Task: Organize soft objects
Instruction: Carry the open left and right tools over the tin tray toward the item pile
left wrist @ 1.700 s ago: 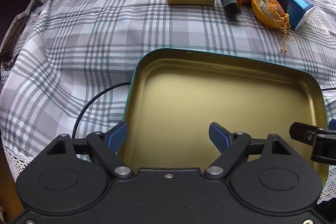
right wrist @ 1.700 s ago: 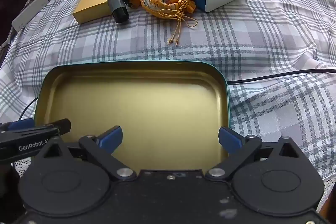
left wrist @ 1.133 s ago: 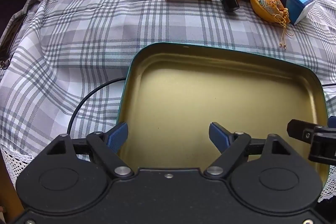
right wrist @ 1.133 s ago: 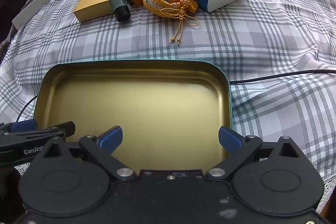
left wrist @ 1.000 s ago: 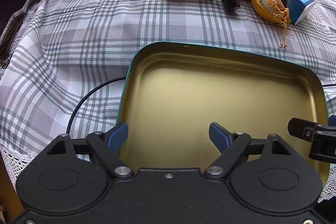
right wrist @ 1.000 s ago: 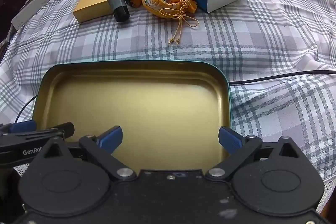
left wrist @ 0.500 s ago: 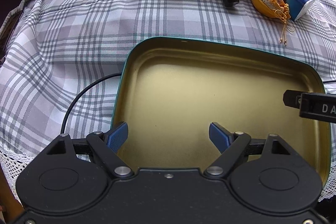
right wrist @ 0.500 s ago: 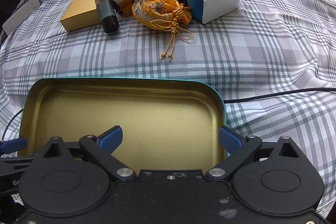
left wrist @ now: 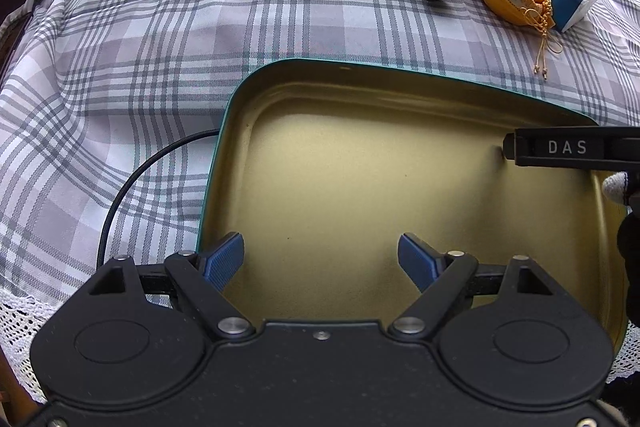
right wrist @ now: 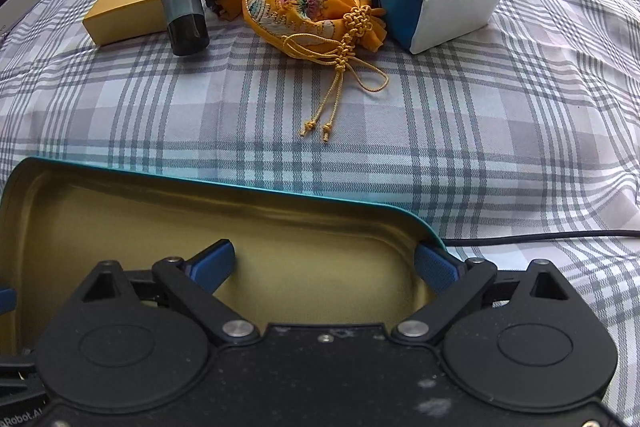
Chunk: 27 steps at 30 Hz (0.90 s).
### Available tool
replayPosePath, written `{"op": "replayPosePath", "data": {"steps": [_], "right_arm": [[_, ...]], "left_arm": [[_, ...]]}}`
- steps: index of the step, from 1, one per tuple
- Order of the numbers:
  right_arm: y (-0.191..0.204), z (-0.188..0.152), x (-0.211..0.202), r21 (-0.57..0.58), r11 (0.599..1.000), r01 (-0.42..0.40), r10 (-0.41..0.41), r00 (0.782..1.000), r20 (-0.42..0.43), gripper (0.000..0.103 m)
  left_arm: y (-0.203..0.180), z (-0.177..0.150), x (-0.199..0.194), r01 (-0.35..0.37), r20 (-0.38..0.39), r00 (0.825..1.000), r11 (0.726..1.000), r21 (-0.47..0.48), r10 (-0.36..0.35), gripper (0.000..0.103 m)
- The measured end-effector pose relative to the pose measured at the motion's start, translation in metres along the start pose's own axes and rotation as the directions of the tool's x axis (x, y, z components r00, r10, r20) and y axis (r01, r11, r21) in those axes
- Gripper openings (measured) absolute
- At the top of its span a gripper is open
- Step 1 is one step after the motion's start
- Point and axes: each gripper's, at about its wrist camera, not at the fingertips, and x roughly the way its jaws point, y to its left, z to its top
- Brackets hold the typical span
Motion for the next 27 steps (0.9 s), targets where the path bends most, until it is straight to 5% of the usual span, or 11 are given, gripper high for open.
{"op": "replayPosePath", "data": {"steps": [14, 27], "right_arm": [[0.008, 0.049, 0.002, 0.005, 1.000, -0.019, 0.019, 0.998, 0.060, 0.094], [-0.009, 0.017, -0.026, 0.024, 1.000, -0.015, 0.012, 0.996, 0.084, 0.094]], "left_arm": [[-0.003, 0.012, 0.009, 0.008, 0.000, 1.000, 1.000, -0.009, -0.008, 0.080], [-0.006, 0.034, 0.024, -0.002, 0.040, 0.999, 1.000, -0.020, 0.003, 0.080]]}}
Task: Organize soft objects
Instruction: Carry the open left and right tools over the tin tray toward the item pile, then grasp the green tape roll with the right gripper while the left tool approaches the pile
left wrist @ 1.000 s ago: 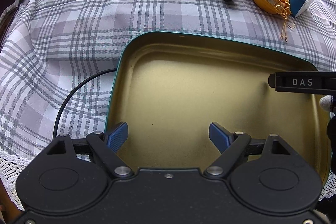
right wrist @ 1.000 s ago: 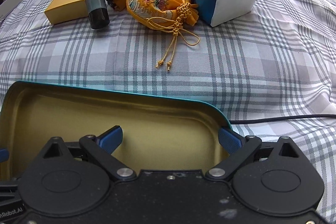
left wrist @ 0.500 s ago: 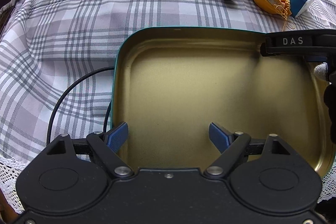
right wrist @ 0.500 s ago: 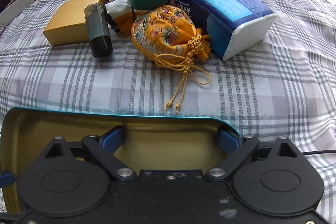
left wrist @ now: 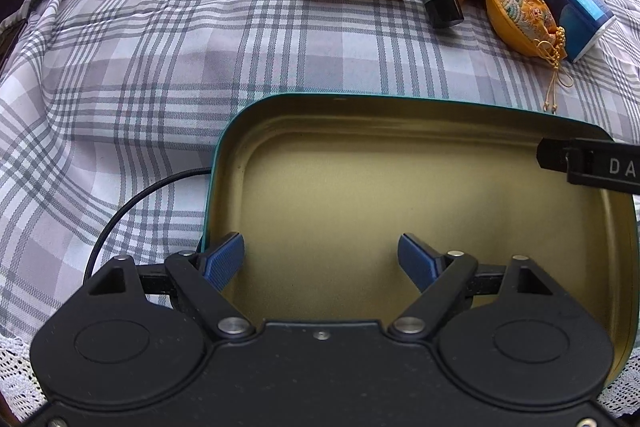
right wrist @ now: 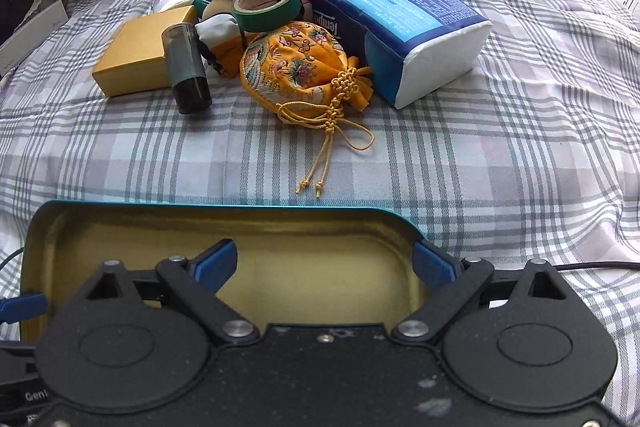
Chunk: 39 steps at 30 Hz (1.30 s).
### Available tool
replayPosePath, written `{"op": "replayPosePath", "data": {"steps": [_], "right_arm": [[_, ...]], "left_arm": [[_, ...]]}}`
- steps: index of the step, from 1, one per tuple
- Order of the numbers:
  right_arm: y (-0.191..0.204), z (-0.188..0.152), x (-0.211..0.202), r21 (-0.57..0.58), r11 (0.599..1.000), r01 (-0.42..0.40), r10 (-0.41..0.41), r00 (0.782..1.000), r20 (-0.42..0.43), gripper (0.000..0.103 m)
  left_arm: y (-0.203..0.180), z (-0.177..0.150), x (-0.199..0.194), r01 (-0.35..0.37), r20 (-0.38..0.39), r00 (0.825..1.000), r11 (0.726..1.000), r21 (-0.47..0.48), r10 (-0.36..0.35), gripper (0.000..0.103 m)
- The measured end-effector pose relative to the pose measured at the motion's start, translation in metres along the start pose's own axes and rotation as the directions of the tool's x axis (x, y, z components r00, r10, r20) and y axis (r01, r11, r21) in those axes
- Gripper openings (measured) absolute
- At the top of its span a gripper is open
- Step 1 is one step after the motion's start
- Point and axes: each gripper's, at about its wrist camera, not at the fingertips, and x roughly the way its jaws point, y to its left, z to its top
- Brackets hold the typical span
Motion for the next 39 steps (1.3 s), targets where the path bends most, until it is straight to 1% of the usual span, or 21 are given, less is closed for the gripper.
{"op": "replayPosePath", "data": {"steps": [7, 12, 13, 19, 20, 21, 24, 25, 28, 32, 35, 39], "right_arm": [[0.000, -0.003, -0.011, -0.002, 1.000, -0.005, 0.005, 1.000, 0.025, 0.094], [-0.002, 0.000, -0.020, -0.006, 1.000, 0.000, 0.000, 0.998, 0.055, 0.092], [-0.003, 0.001, -0.022, -0.003, 1.000, -0.003, 0.003, 0.998, 0.057, 0.091], [-0.004, 0.007, -0.020, 0.009, 1.000, -0.021, 0.020, 0.998, 0.056, 0.086], [-0.004, 0.009, -0.020, 0.016, 1.000, -0.027, 0.026, 0.998, 0.058, 0.084], [-0.004, 0.011, -0.019, 0.027, 0.999, -0.035, 0.034, 0.998, 0.061, 0.081], [-0.007, 0.017, -0.019, 0.053, 0.997, -0.062, 0.059, 0.996, 0.062, 0.080], [-0.008, 0.019, -0.018, 0.060, 0.996, -0.064, 0.060, 0.996, 0.064, 0.079], [-0.011, 0.026, -0.014, 0.089, 0.994, -0.063, 0.058, 0.997, 0.057, 0.073], [-0.014, 0.036, -0.008, 0.111, 0.991, -0.078, 0.073, 0.996, 0.044, 0.072], [-0.012, 0.042, -0.008, 0.096, 0.993, -0.073, 0.067, 0.996, 0.066, 0.071], [-0.005, 0.049, -0.016, 0.053, 0.997, -0.053, 0.046, 0.991, 0.128, 0.070]], "left_arm": [[-0.002, 0.027, 0.018, -0.011, 0.013, 1.000, 1.000, 0.010, 0.011, 0.080], [0.000, 0.042, 0.030, -0.014, 0.034, 0.999, 1.000, 0.002, 0.014, 0.083], [-0.001, 0.042, 0.031, -0.015, 0.038, 0.999, 1.000, 0.000, 0.015, 0.084], [-0.005, 0.038, 0.036, -0.004, 0.053, 0.999, 1.000, 0.025, 0.002, 0.097], [-0.006, 0.036, 0.035, 0.010, 0.045, 0.999, 0.999, 0.035, -0.012, 0.100], [-0.006, 0.035, 0.036, 0.013, 0.047, 0.999, 0.999, 0.037, -0.015, 0.101], [-0.007, 0.036, 0.037, 0.016, 0.057, 0.998, 0.999, 0.040, -0.018, 0.101], [-0.006, 0.037, 0.037, 0.016, 0.060, 0.998, 0.999, 0.039, -0.019, 0.101], [-0.009, 0.034, 0.035, 0.016, 0.067, 0.998, 0.999, 0.039, -0.019, 0.101], [-0.013, 0.029, 0.028, 0.021, 0.067, 0.997, 0.998, 0.053, -0.025, 0.101], [-0.015, 0.030, 0.028, 0.025, 0.070, 0.997, 0.998, 0.061, -0.029, 0.101], [-0.017, 0.029, 0.027, 0.026, 0.083, 0.996, 0.997, 0.067, -0.032, 0.101]]}}
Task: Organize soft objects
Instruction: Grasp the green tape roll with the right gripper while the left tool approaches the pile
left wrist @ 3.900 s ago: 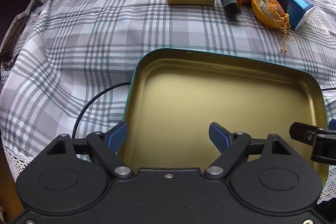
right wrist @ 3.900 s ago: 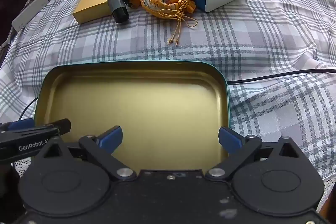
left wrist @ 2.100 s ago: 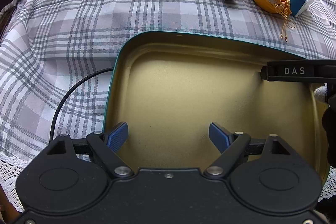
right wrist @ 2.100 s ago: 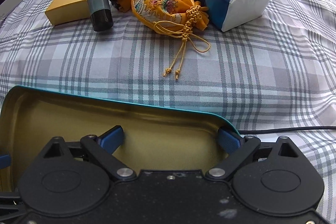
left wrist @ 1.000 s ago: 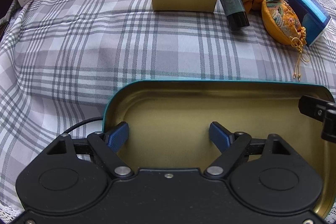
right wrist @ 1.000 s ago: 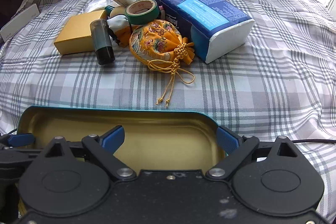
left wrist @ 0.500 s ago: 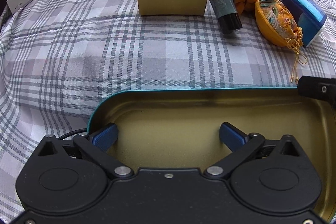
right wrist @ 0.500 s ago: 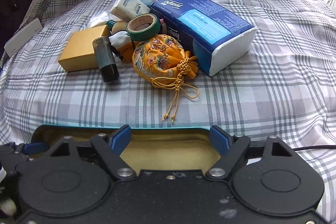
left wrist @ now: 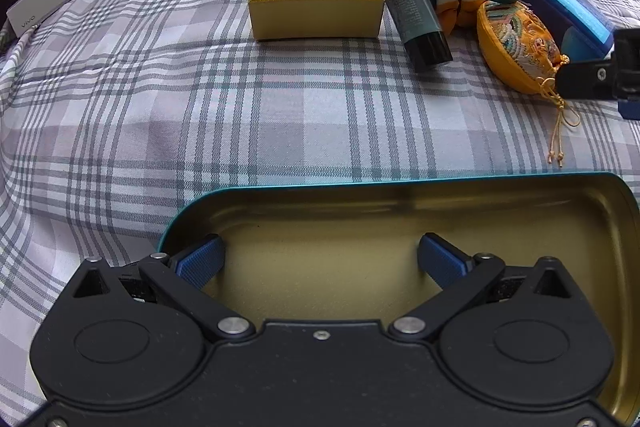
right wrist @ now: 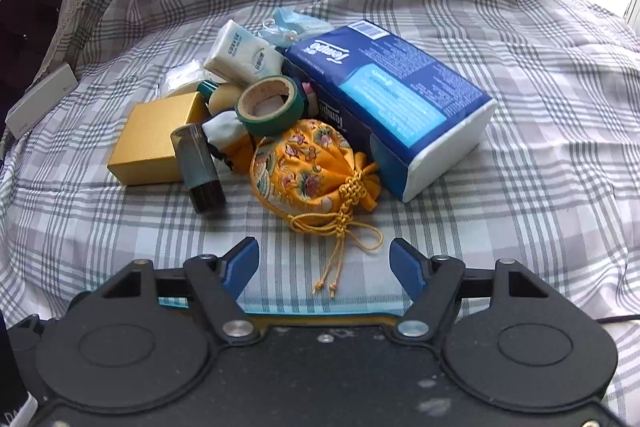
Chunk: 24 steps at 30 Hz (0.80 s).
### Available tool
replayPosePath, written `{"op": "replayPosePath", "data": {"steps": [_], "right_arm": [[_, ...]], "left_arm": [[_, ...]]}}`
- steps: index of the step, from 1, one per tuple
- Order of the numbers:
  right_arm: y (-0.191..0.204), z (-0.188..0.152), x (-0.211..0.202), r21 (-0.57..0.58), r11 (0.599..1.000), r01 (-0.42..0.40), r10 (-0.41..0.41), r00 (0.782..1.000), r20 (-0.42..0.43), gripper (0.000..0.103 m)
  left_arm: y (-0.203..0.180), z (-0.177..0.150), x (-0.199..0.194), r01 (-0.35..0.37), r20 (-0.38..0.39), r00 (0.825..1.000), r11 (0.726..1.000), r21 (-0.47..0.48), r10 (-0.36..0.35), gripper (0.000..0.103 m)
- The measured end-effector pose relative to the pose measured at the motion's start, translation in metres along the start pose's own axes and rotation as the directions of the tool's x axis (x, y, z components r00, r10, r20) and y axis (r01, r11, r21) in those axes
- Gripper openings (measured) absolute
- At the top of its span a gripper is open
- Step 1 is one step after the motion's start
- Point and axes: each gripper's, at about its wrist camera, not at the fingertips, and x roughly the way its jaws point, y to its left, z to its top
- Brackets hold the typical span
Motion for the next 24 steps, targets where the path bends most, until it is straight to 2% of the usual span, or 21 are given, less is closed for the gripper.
{"op": "replayPosePath", "data": {"steps": [4, 7, 9, 16, 19, 24], "right_arm": [[0.008, 0.010, -0.008, -0.039, 0.999, 0.014, -0.011, 0.997, 0.077, 0.071], [0.011, 0.022, -0.007, -0.044, 0.999, -0.007, 0.010, 0.997, 0.070, 0.071], [0.013, 0.030, -0.002, -0.042, 0.999, -0.014, 0.017, 0.998, 0.060, 0.071], [0.033, 0.052, 0.013, -0.112, 0.993, -0.023, 0.035, 0.994, 0.103, 0.067], [0.039, 0.061, 0.024, -0.118, 0.992, -0.033, 0.044, 0.995, 0.091, 0.065], [0.043, 0.071, 0.045, -0.125, 0.992, -0.023, 0.030, 0.998, 0.061, 0.056]], "left_arm": [[-0.002, -0.003, -0.002, 0.006, 0.011, 1.000, 1.000, 0.006, -0.006, 0.100], [-0.004, -0.005, -0.006, 0.012, 0.023, 1.000, 1.000, 0.023, -0.013, 0.095], [-0.007, -0.007, -0.011, 0.020, 0.037, 0.999, 0.999, 0.039, -0.021, 0.086], [-0.006, -0.008, -0.020, 0.055, 0.040, 0.998, 0.998, 0.032, -0.056, 0.080], [-0.001, -0.006, -0.023, 0.075, 0.032, 0.997, 0.997, 0.010, -0.075, 0.077], [0.005, -0.002, -0.032, 0.080, 0.050, 0.996, 0.997, -0.008, -0.080, 0.077]]}}
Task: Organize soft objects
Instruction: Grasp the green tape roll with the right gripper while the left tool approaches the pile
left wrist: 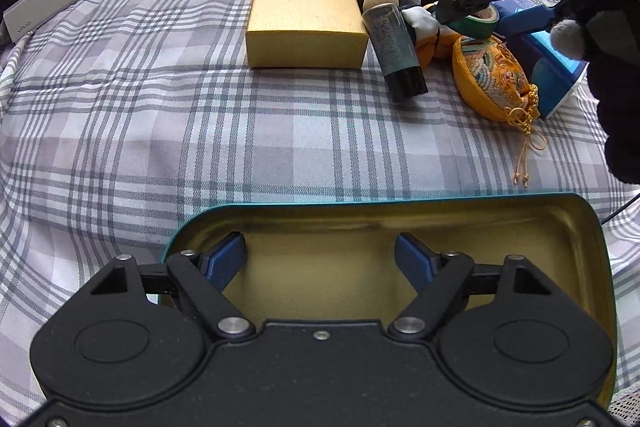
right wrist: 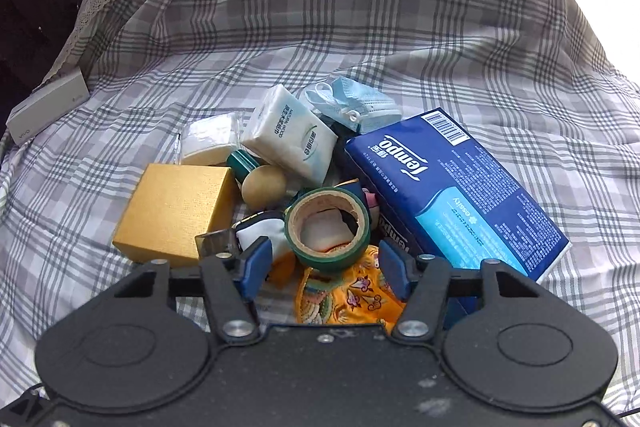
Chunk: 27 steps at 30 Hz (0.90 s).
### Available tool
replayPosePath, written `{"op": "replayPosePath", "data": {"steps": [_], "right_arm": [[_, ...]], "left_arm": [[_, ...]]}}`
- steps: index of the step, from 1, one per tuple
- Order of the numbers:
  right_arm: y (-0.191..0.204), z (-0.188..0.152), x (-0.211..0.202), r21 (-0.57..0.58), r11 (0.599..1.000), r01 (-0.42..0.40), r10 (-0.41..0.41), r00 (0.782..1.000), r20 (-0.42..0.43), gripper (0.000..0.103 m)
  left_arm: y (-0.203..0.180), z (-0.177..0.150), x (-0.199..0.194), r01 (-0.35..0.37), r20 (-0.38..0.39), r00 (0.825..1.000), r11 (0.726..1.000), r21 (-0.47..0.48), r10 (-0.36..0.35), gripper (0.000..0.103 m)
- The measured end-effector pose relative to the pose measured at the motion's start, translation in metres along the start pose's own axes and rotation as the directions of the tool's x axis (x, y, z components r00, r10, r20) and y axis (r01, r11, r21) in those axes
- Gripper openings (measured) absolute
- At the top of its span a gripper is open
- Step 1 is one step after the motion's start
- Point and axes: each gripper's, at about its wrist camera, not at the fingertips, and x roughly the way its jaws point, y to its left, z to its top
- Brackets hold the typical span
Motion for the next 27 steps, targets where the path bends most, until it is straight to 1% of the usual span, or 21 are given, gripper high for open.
{"op": "replayPosePath", "data": {"steps": [4, 6, 8, 11, 12, 14, 16, 19, 20, 24, 27], "right_arm": [[0.003, 0.004, 0.012, -0.010, 1.000, 0.006, -0.006, 1.000, -0.015, 0.055], [0.004, 0.005, 0.018, -0.011, 1.000, 0.008, -0.008, 1.000, -0.020, 0.052], [0.004, 0.005, 0.022, -0.008, 1.000, 0.009, -0.009, 1.000, -0.023, 0.048], [0.000, 0.006, 0.024, 0.012, 1.000, -0.011, 0.011, 1.000, -0.018, 0.048], [-0.001, 0.007, 0.024, 0.018, 1.000, -0.020, 0.020, 1.000, -0.014, 0.047], [-0.004, 0.006, 0.021, 0.026, 0.999, -0.045, 0.045, 0.999, -0.006, 0.047], [-0.006, 0.005, 0.016, 0.026, 0.998, -0.064, 0.064, 0.998, 0.005, 0.047], [-0.008, 0.003, 0.004, 0.024, 0.996, -0.087, 0.086, 0.995, 0.042, 0.047], [-0.008, 0.002, 0.000, 0.023, 0.995, -0.095, 0.094, 0.994, 0.054, 0.047], [-0.012, 0.001, -0.013, 0.024, 0.991, -0.134, 0.131, 0.987, 0.091, 0.047], [-0.016, -0.001, -0.014, 0.030, 0.988, -0.154, 0.150, 0.983, 0.106, 0.047]], "left_arm": [[0.003, 0.004, -0.006, 0.006, 0.014, 1.000, 1.000, -0.016, -0.006, 0.076], [0.005, 0.005, -0.009, 0.009, 0.020, 1.000, 1.000, -0.021, -0.008, 0.072], [0.008, 0.007, -0.010, 0.014, 0.013, 1.000, 0.999, -0.032, -0.013, 0.070], [0.015, 0.013, -0.010, 0.025, -0.002, 1.000, 0.998, -0.058, -0.025, 0.069], [0.016, 0.014, -0.010, 0.026, -0.006, 1.000, 0.998, -0.065, -0.026, 0.067], [0.019, 0.019, -0.010, 0.041, -0.030, 0.999, 0.996, -0.077, -0.043, 0.063], [0.023, 0.027, -0.008, 0.053, -0.055, 0.997, 0.995, -0.090, -0.058, 0.063], [0.024, 0.038, -0.011, 0.058, -0.068, 0.996, 0.994, -0.089, -0.064, 0.060], [0.023, 0.042, -0.013, 0.064, -0.068, 0.995, 0.995, -0.082, -0.069, 0.060], [0.018, 0.051, -0.026, 0.052, -0.021, 0.998, 0.997, -0.059, -0.053, 0.060], [0.018, 0.053, -0.025, 0.049, -0.033, 0.998, 0.997, -0.065, -0.052, 0.060]]}}
